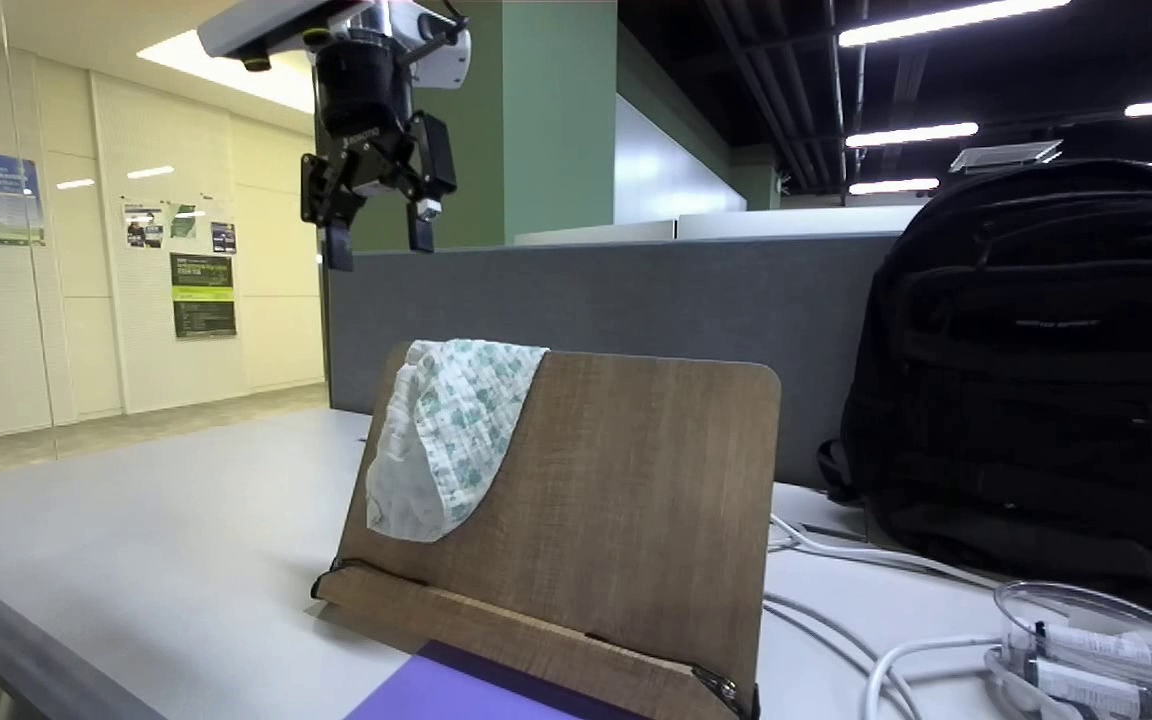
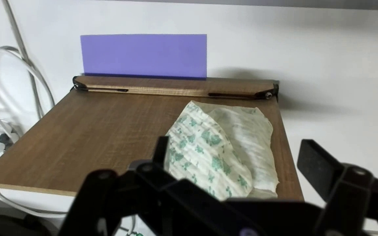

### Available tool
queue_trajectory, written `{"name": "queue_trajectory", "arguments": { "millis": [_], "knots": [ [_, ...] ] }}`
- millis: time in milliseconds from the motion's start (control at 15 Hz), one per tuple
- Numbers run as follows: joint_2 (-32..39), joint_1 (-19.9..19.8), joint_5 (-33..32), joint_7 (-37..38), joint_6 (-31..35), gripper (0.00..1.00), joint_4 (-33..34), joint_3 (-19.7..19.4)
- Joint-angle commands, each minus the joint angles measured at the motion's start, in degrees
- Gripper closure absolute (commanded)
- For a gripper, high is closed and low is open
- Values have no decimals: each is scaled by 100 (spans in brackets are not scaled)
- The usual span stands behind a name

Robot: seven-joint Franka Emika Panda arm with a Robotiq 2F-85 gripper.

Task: Put the cloth on the table

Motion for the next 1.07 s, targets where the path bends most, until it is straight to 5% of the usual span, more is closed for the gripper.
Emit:
{"name": "queue_trajectory", "arguments": {
  "millis": [0, 800, 867, 1000],
  "knots": [
    [339, 21, -286, -193, 168, 0, 173, -158],
    [1560, 21, -426, 65, 1445, 0, 440, -300],
    [1647, 42, -436, 66, 1507, 25, 463, -298],
    [1794, 90, -421, 64, 1591, 32, 508, -298]
  ]
}}
